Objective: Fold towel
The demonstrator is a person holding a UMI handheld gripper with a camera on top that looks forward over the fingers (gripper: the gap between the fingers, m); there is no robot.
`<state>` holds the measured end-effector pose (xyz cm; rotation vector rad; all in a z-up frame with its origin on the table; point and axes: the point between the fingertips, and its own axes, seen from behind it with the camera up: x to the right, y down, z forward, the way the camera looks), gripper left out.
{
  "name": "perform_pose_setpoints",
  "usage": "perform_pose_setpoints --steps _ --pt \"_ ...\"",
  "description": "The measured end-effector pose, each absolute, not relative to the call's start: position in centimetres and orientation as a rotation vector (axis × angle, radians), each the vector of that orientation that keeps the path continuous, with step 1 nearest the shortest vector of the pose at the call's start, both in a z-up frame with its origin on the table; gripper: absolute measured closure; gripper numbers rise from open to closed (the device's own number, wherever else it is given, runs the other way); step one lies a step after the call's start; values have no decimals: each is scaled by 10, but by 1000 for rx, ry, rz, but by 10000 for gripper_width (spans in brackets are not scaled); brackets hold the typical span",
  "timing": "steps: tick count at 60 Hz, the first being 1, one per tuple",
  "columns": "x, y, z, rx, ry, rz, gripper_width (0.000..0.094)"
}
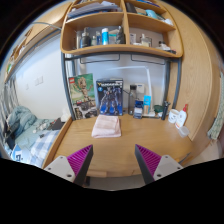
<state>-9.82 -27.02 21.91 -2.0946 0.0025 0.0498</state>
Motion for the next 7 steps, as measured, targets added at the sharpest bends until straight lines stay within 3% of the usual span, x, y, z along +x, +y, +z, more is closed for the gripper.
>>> perform_pose_setpoints --steps 7 --pt "-99 -280 219 -2090 8 41 85"
